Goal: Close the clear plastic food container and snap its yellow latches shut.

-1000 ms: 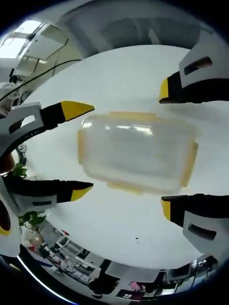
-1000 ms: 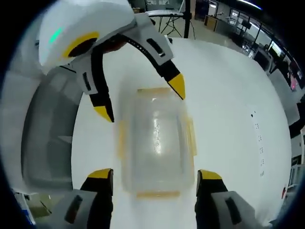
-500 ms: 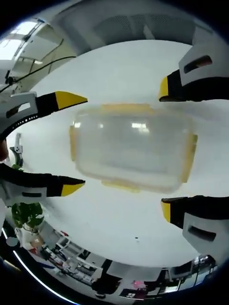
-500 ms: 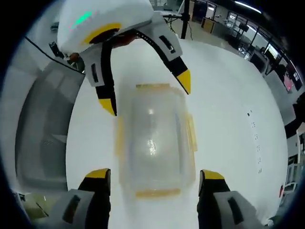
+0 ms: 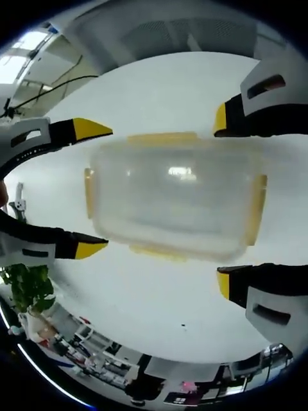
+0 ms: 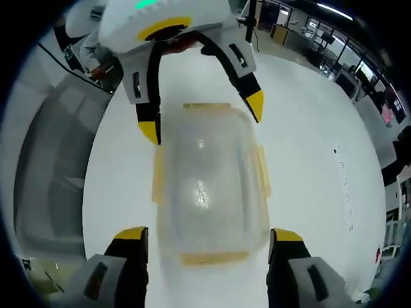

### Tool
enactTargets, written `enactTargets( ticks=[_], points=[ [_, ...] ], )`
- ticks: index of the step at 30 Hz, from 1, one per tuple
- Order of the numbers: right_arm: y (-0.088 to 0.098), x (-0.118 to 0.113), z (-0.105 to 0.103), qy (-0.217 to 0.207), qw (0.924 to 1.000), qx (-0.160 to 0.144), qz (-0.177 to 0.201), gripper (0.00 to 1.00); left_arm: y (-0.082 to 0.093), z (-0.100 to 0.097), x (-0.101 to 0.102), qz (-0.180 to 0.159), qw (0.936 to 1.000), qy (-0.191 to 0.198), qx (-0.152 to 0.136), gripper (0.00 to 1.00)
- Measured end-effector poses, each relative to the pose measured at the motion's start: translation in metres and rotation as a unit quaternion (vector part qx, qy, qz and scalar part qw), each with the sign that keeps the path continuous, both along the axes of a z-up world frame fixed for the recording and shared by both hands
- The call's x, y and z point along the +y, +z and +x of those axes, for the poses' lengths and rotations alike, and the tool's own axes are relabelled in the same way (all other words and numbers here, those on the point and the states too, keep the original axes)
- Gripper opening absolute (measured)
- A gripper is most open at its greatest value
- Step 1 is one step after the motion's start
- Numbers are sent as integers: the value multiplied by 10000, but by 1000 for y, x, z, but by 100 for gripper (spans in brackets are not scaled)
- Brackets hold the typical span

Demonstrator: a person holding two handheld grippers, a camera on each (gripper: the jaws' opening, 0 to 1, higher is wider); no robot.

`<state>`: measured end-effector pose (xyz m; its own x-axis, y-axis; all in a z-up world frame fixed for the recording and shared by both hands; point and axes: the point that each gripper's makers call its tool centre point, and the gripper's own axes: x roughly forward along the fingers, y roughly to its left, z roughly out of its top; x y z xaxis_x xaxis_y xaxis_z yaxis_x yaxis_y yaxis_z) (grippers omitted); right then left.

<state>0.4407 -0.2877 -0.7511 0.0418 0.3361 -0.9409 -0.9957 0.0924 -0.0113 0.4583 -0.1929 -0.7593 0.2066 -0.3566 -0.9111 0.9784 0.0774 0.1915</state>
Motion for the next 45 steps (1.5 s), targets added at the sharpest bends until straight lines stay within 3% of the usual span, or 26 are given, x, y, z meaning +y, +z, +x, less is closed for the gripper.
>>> enactTargets(
  ticks=[11, 29, 45],
  points=[
    [-3, -4, 5, 53, 9998, -187, -40, 71, -7, 3, 1, 61, 10000, -11, 55, 78],
    [-3, -3, 5, 60, 9998, -164, -49, 70, -6, 2, 2, 50, 10000, 0, 72, 78],
    [-3, 42, 1, 139, 9998, -159, 9, 70, -7, -3, 47, 147, 9998, 102, 71, 78]
  ],
)
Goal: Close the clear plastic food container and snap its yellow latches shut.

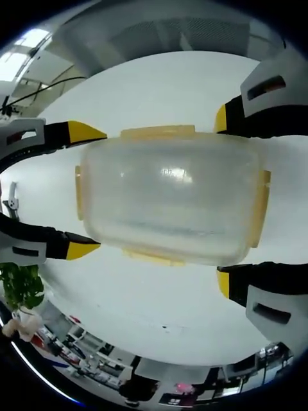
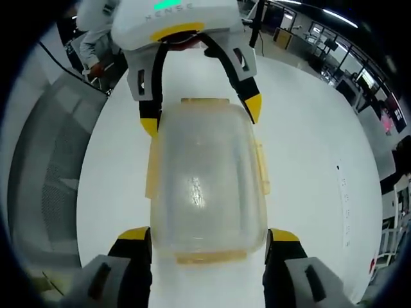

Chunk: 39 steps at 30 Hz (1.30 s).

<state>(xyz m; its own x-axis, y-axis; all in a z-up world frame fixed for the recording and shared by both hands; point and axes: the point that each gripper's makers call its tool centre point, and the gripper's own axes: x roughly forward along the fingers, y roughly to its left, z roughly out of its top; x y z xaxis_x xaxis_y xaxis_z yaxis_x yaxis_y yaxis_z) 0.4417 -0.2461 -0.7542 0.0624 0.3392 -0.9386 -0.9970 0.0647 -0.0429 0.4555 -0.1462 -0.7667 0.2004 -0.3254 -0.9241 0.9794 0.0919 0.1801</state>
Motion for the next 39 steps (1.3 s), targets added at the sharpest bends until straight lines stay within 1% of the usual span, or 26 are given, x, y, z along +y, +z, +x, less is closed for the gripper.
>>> enactTargets(
  ticks=[11, 20, 30, 39],
  points=[
    [-1, 36, -2, 61, 10000, -6, 21, 70, 0, -4, 36, -1, 10000, 82, -2, 78],
    [-1, 56, -4, 63, 10000, -14, -18, 70, -1, -6, 56, -31, 9999, 107, -6, 78],
    [-2, 59, 3, 63, 10000, -23, -20, 71, 0, 0, 58, -113, 9999, 120, -12, 78],
    [-2, 54, 17, 84, 10000, -31, -38, 71, -1, 14, 54, -162, 9998, 146, -26, 78]
  ],
)
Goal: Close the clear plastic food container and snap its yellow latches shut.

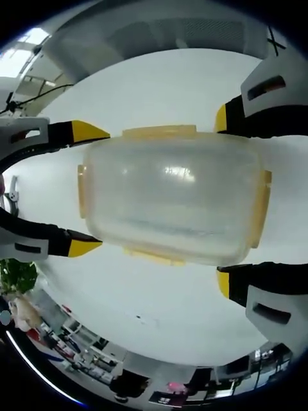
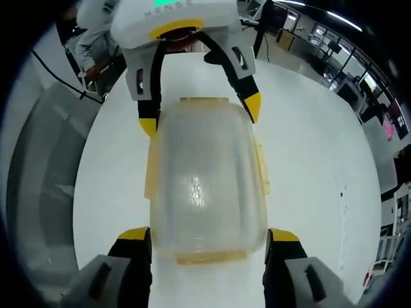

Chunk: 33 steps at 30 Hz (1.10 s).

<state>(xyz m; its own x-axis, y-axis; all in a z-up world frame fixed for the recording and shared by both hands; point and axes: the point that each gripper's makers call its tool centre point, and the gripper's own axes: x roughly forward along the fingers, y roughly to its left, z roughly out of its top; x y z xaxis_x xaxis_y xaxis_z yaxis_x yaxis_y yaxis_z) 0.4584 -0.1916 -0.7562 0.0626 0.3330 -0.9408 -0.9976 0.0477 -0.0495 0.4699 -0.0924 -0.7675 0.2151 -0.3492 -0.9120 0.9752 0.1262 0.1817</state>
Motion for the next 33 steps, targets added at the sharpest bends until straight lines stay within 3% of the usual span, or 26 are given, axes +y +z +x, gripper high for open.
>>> enactTargets(
  ticks=[23, 33],
  points=[
    [0, -3, 39, 26, 10000, -32, -26, 71, 1, 39, -4, -67, 10000, 21, -17, 78],
    [1, -4, 41, 29, 10000, -67, -52, 71, 2, 41, -5, -99, 9999, 34, -26, 78]
  ],
)
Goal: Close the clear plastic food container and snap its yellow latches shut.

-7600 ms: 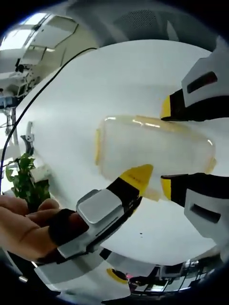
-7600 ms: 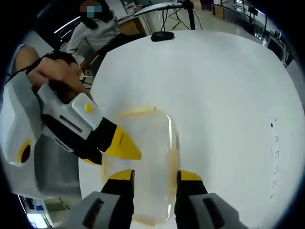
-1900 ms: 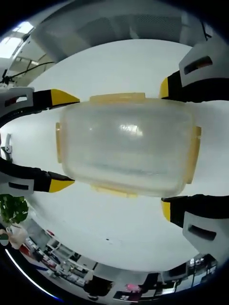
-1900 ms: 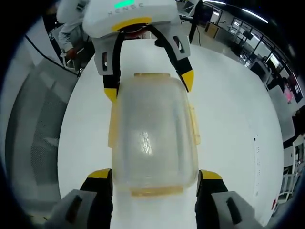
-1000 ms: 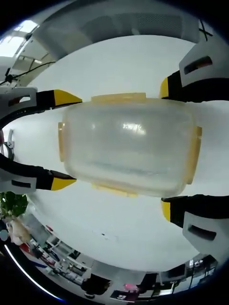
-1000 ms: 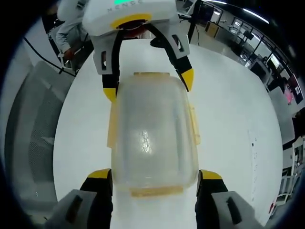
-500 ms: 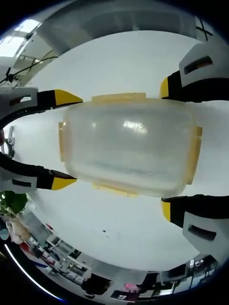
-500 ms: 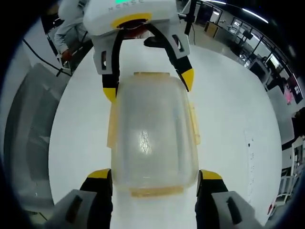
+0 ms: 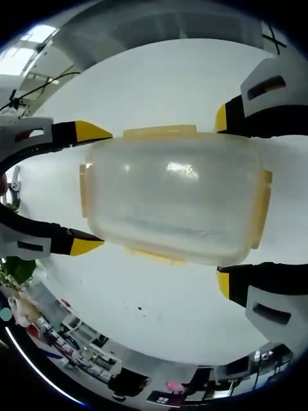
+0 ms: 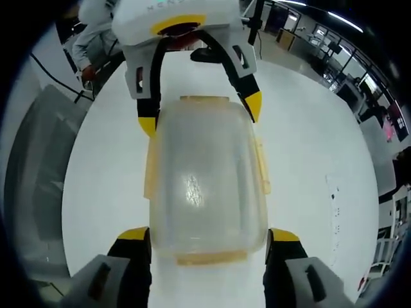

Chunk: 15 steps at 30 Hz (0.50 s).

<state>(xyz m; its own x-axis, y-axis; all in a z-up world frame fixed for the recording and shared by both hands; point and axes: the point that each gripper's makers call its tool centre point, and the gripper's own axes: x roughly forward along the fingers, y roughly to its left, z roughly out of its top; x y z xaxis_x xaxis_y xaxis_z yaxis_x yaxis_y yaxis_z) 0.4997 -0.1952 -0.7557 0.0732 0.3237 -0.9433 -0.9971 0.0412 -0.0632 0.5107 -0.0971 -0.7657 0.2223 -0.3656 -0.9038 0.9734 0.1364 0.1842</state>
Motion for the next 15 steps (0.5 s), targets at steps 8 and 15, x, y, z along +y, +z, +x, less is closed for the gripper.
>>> enactTargets(
  ticks=[8, 15],
  points=[
    [1, 2, -1, -189, 9998, -4, 99, 72, 1, -1, 1, 12, 10000, -14, -39, 78],
    [4, -2, -5, -371, 9992, -19, 174, 74, 3, -2, 4, -62, 9999, 123, -57, 79]
  ],
)
